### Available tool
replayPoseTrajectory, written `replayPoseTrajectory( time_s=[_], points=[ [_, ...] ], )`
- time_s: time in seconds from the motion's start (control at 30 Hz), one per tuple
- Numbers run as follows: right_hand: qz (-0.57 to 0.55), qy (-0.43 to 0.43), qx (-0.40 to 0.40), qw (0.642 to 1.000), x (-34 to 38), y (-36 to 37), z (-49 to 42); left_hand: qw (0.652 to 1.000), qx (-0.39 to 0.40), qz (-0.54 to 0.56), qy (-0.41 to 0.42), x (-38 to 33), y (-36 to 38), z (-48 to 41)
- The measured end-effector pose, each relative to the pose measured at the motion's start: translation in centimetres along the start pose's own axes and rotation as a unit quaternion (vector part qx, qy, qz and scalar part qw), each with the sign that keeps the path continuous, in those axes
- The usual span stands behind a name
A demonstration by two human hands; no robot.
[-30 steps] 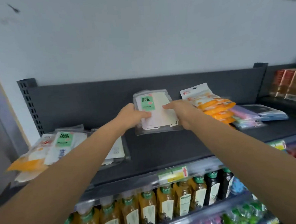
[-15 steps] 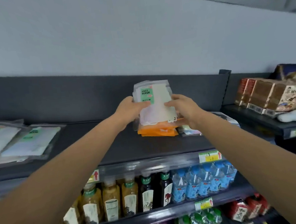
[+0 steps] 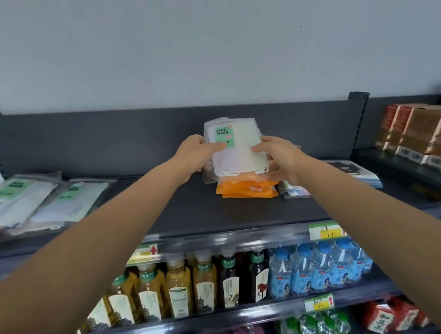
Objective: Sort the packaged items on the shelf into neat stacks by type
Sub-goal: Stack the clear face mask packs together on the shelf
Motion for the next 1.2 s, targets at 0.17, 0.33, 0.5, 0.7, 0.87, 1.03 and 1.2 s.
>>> replayPoseTrajectory(
  time_s=[0.17, 0.33, 0.5, 0.7, 0.87, 1.03, 1.2],
  points=[
    [0.033, -0.011, 0.029, 0.999, 1.0, 3.6, -1.0, 0.999, -0.039, -0.008, -0.012, 1.9, -3.0, -0.9],
    [0.028, -0.044, 0.019, 0.998, 3.2, 6.6, -3.0, 0.998, -0.063, 0.011, -0.005, 2.7, -6.0, -2.4],
    [0.066, -0.001, -0.012, 0.998, 0.2, 9.0, -5.4, 0.996, -0.052, -0.045, -0.054, 7.0, -5.6, -4.5],
    [0.17, -0.007, -0.042, 0.984, -4.2, 11.3, -8.4, 0.989, -0.02, -0.122, -0.084, 13.0, -3.5, -6.0],
    [0.348, -0.014, -0.086, 0.933, -6.5, 12.9, -9.7, 0.981, 0.022, -0.172, -0.083, 15.9, -1.8, -6.3],
    [0.405, 0.031, -0.081, 0.91, -8.8, 13.4, -9.6, 0.967, 0.032, -0.241, -0.075, 16.8, -1.4, -5.9],
    [0.455, 0.042, -0.056, 0.888, -9.4, 13.5, -9.4, 0.961, 0.057, -0.26, -0.078, 17.3, -0.7, -5.7]
  ],
)
Point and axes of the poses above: each hand's wrist, its own z-axis away from the middle knuckle, its own y-axis out of the palm, x = y × z, the point moved 10 cm from there along -z, towards the middle knuckle, and after that the axes turned 11 degrees about -z, right-handed, at the moved point
